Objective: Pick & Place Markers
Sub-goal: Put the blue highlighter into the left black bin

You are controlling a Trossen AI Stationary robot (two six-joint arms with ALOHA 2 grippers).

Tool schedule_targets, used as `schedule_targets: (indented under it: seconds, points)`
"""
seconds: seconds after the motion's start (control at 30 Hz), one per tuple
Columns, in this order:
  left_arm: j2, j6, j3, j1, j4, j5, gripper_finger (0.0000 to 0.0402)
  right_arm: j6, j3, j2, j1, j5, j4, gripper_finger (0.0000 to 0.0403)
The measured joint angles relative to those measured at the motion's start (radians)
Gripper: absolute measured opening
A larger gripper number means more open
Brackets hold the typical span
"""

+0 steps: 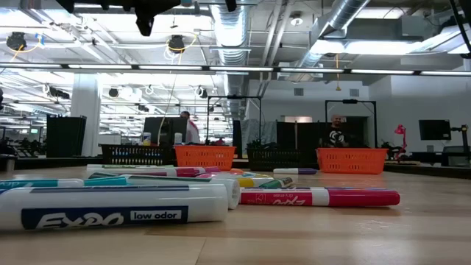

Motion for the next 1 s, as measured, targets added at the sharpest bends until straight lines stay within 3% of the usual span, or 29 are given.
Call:
schedule_targets:
  seconds: [0.57, 0.67, 0.77, 1.0]
  points:
    - [0.129, -0.017, 0.0, 0.0, 0.17, 0.009, 0.0156, -0.005, 0.0, 0.0, -0.003, -0.017, 0.014, 0.0042]
    - [0.13, -0.017, 0.0, 0.0, 0.174, 0.009, 0.0126, -0.005, 0.0, 0.0, -0.003, -0.016, 0.014, 0.0042]
    - [0.129, -0.01, 0.0, -0.001, 0.177, 0.009, 0.0066, 0.002, 0.0, 0.0, -0.004, -0.017, 0.014, 0.0042]
    - [0.129, 0.006, 0.0, 0.0, 0.181, 0.028, 0.0063, 0.001, 0.0, 0.0, -0.004, -0.018, 0.014, 0.0058]
